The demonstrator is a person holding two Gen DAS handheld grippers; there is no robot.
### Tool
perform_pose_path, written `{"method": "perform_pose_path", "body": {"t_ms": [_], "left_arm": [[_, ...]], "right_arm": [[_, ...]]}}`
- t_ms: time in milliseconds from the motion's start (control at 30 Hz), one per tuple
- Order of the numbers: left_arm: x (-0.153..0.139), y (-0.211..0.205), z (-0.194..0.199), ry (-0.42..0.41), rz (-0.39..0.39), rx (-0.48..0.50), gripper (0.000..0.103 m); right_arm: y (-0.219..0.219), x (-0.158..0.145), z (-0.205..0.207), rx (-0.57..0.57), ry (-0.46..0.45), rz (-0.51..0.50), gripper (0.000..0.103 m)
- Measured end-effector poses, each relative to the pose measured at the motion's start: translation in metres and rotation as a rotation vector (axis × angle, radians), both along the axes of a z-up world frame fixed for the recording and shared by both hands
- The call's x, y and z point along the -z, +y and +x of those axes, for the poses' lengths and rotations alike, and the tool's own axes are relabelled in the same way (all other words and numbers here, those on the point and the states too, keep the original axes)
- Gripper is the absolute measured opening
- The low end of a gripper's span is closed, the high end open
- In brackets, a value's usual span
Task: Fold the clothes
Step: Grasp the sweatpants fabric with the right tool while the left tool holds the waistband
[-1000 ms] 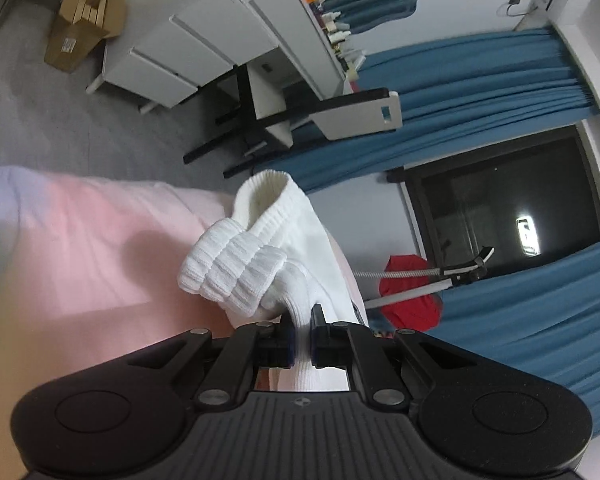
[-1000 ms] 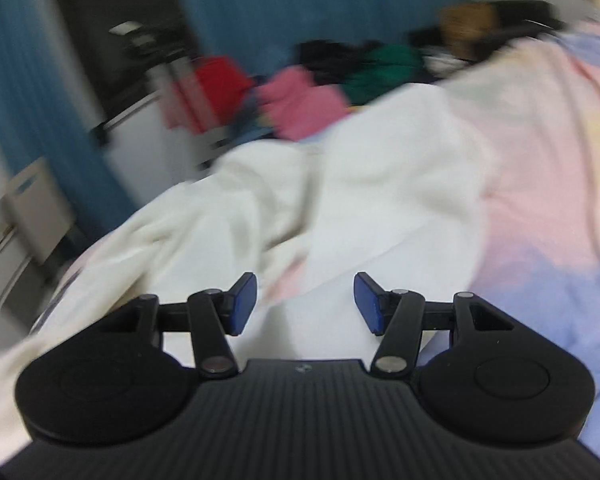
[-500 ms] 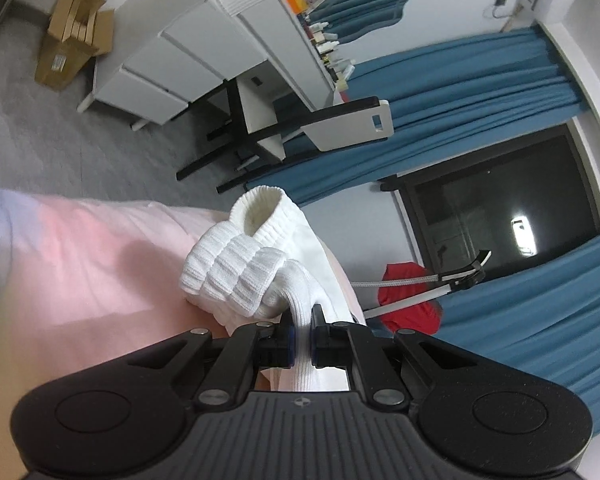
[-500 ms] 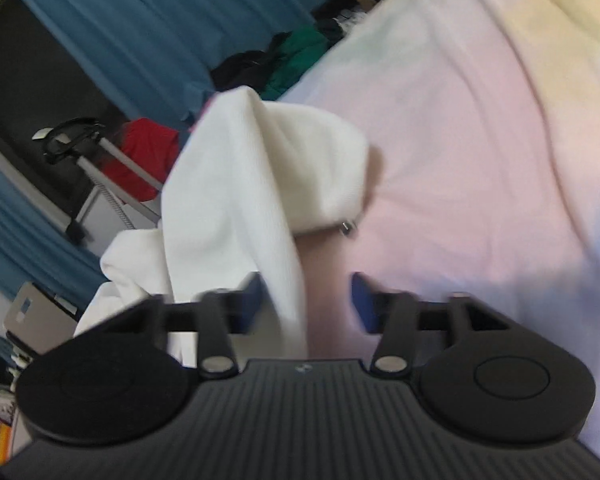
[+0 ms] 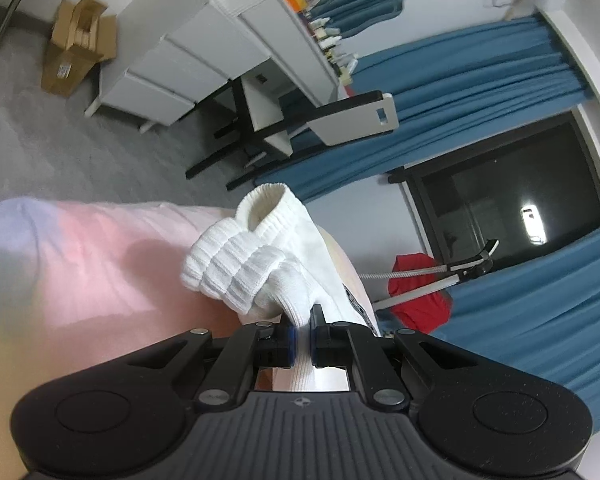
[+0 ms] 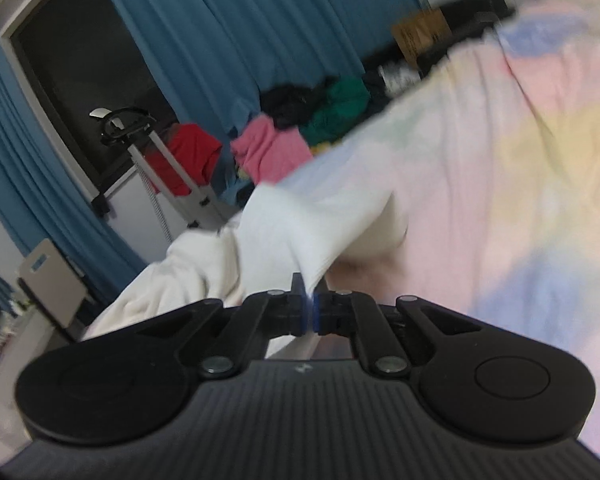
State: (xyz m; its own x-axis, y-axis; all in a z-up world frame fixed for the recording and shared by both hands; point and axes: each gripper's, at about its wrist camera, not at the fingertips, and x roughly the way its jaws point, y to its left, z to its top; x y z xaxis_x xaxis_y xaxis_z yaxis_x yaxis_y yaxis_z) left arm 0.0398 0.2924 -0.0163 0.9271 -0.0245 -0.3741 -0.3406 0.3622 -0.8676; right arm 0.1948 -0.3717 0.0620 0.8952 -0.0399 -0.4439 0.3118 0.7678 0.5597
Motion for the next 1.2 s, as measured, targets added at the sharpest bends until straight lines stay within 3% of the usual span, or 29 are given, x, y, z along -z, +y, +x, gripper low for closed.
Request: {"method": "perform_pose_path", "body": {"t_ms": [200,267,400,433,500,567,633,833,1000,1200], "left_arm": [[0.007,0.03,-0.014,0.052,-0.13,0.013,0.007],[0.008,0.039,-0.015,0.069,-0.127,0.043,0.007],[0.005,0.04,-0.009,0.13,0.072,0.133,0.007],[0.007,0.038,-0.009,0.14,0.084,0.138,0.007],[0.012,0.035,-0.01,0.161,0.107,0.147,0.008],[0.015,0.034,-0.01,0.164,0.085,0.133,0.008],[0.016,0.035,-0.008,0.155,0.078,0.123,0.008],[0.017,0.029,-0.003,0.148,0.112,0.111,0.007],[0.023,0.03,0.002,0.141,0.072,0.092,0.008],[0.026,0.025,0.014,0.205,0.15,0.097,0.008]], "right_arm": [[0.004,0.01,-0.055,-0.178,0.076,0.23,0.006],[0.006,0.012,-0.063,-0.223,0.069,0.247,0.007],[0.002,0.016,-0.074,-0.25,0.029,0.294,0.011],[-0.002,0.018,-0.075,-0.233,0.026,0.315,0.012],[-0.014,0.026,-0.076,-0.177,0.017,0.398,0.025],[-0.024,0.035,-0.071,-0.103,-0.005,0.473,0.068],[-0.034,0.044,-0.062,-0.024,-0.025,0.536,0.077],[-0.069,0.092,-0.039,0.173,-0.013,0.736,0.073],[-0.086,0.121,-0.018,0.164,-0.027,0.825,0.07],[-0.087,0.125,0.018,0.113,-0.111,0.818,0.068]]}}
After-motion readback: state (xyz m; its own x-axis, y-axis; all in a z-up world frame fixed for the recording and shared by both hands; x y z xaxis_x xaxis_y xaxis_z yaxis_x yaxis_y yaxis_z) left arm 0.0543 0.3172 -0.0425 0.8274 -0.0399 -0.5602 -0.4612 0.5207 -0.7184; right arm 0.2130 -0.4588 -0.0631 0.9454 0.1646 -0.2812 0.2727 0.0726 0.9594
